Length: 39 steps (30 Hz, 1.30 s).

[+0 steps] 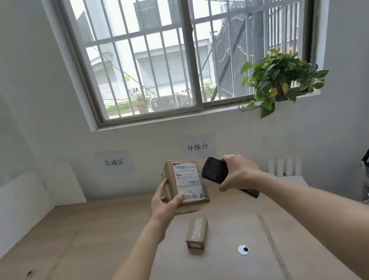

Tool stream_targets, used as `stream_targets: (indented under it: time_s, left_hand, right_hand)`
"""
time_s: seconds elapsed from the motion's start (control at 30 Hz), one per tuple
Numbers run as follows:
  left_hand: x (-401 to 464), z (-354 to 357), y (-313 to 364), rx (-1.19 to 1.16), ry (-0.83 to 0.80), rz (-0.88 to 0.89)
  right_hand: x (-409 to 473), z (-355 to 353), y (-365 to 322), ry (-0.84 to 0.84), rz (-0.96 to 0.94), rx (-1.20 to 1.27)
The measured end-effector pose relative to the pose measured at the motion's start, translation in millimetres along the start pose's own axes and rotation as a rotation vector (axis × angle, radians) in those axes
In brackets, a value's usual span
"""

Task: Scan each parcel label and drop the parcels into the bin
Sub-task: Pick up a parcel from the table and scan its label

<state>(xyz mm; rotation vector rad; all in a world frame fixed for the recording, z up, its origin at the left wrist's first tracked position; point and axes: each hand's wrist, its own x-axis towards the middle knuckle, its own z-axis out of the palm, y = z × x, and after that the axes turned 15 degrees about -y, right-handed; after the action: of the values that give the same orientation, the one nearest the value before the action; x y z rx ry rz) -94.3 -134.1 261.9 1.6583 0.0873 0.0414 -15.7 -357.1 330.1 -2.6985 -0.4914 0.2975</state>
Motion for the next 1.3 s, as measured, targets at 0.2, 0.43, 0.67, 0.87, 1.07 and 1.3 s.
stream_targets:
  time_s: [0.2,0.43,0.67,0.87,1.07,1.3]
  left_hand:
    - [-40.9,-19.8,3.9,0.057,0.056,0.002]
    - [-78.9,-51.1,3.2,0.063,0.118,-0.011]
    - [-119.3,-109.3,4.0,0.043,0.214,-0.013]
    - [-172.1,-187.1,6.0,0.071,0.329,0.006]
    - [-235.5,-274.2,5.7,0.095,0.413,-0.009]
    - [-328.0,-385.4,8.3,0.059,0.515,-0.028]
  right_hand:
    - [-26.6,-13.6,-13.2,0.017,-0.039,-0.087]
    - [-44.0,-11.2,-46.2,0.008,-0.092,-0.087]
    - [-51.8,4.8,-110.5,-0.010,-0.151,-0.118]
    - [-60.4,23.0,-191.2,-0.051,-0.245,-0.159]
    - [-66.9,59.0,-289.2,-0.149,-0.350,-0.145]
    - [-81.7,140.3,-436.4,-0.317,-0.584,-0.071]
